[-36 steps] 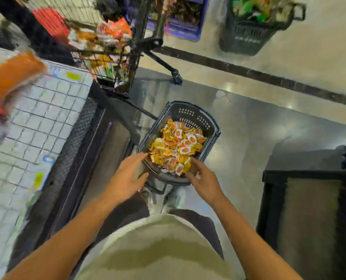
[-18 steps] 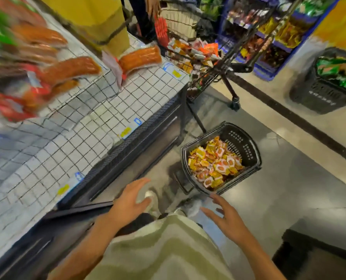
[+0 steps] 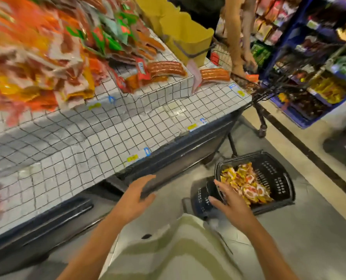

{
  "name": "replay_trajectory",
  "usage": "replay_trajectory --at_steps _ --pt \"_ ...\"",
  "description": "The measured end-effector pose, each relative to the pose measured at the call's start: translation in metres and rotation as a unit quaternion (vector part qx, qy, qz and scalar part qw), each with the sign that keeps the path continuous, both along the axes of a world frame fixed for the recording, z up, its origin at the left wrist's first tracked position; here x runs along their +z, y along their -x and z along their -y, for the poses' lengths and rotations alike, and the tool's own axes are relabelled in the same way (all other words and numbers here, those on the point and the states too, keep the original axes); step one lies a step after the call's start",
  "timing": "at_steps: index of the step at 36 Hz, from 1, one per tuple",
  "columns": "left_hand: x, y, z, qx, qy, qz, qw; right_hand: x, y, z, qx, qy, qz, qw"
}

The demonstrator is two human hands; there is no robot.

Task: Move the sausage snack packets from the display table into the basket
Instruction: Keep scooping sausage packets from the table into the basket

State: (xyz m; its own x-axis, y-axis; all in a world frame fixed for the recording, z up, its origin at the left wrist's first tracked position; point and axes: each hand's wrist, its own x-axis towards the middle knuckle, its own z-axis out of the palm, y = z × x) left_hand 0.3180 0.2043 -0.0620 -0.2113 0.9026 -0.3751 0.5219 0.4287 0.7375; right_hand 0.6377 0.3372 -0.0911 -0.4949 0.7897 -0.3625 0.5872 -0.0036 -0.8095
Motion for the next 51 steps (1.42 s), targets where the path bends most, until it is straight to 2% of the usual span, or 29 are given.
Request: replay_trajectory --at_steps 5,9,13,20,24,30,36,40,45,51 --pt "-0.003 0.041 0.079 0.036 -0.008 -0.026 0.999 0.006 0.052 0.059 0.058 0.041 0.03 0.997" --pt "-0.005 0.064 0.145 0.112 0.005 -0.023 0.993 0.008 0.086 0.091 0.12 0.054 0.049 0.99" --pt "-0.004 0.076 0.211 0.21 -0.02 -0.006 0.977 0.003 0.117 0.109 0.166 0.059 0.051 0.983" --pt "-0.018 0.072 0.308 0.399 -0.03 0.048 0.915 0.005 0.19 0.129 0.262 0.059 0.073 0.961" --pt "-0.029 0.07 0.347 0.449 -0.018 0.063 0.891 0.021 0.239 0.147 0.347 0.024 0.087 0.934" --pt "-0.031 0.077 0.372 0.535 -0.026 0.071 0.841 0.024 0.308 0.158 0.43 0.021 0.085 0.899" --pt "-0.027 0.112 0.371 0.565 -0.023 0.071 0.822 0.019 0.382 0.159 0.467 0.053 0.08 0.879" --pt "-0.019 0.149 0.366 0.589 -0.028 0.05 0.806 0.017 0.442 0.162 0.513 0.027 0.081 0.854" --pt "-0.001 0.199 0.365 0.579 -0.003 0.024 0.815 0.02 0.51 0.165 0.539 0.018 0.032 0.841" --pt "0.009 0.259 0.371 0.524 0.054 -0.068 0.847 0.014 0.574 0.17 0.543 0.012 0.008 0.84"
